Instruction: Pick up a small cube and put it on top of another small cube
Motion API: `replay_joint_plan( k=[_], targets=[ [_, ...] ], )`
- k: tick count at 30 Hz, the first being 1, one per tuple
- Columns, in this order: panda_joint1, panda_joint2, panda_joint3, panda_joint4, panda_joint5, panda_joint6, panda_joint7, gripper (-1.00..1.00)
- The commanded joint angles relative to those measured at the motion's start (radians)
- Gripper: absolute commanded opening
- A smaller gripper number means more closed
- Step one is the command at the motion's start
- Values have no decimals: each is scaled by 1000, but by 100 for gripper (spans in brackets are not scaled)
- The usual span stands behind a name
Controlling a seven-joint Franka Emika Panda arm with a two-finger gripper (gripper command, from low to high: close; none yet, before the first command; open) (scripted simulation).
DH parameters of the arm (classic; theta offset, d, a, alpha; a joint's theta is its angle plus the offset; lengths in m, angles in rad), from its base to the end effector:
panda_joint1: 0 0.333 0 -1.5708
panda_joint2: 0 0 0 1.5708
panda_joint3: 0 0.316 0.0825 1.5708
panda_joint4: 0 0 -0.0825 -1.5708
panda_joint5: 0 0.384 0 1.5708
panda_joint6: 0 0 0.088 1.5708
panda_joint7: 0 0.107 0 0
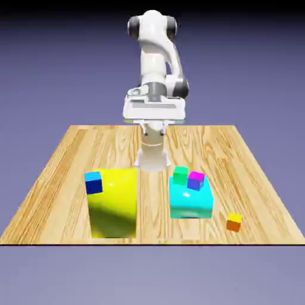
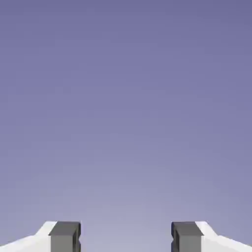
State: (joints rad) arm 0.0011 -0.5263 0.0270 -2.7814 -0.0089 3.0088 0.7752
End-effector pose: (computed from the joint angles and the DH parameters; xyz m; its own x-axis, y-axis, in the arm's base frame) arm 0.3995 0.0120 0.4510 0.5415 -0.6737 0.5029 -0.4884 -0.7389 -0.4641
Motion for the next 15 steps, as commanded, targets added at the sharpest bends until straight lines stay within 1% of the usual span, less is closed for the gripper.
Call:
replay_joint_plan(
  k=[1, 15],
  targets=[
    [-9, 36, 22, 24, -7, -23, 28, 0],
    [-135, 544, 335, 356, -111, -350, 425, 0]
  ],
)
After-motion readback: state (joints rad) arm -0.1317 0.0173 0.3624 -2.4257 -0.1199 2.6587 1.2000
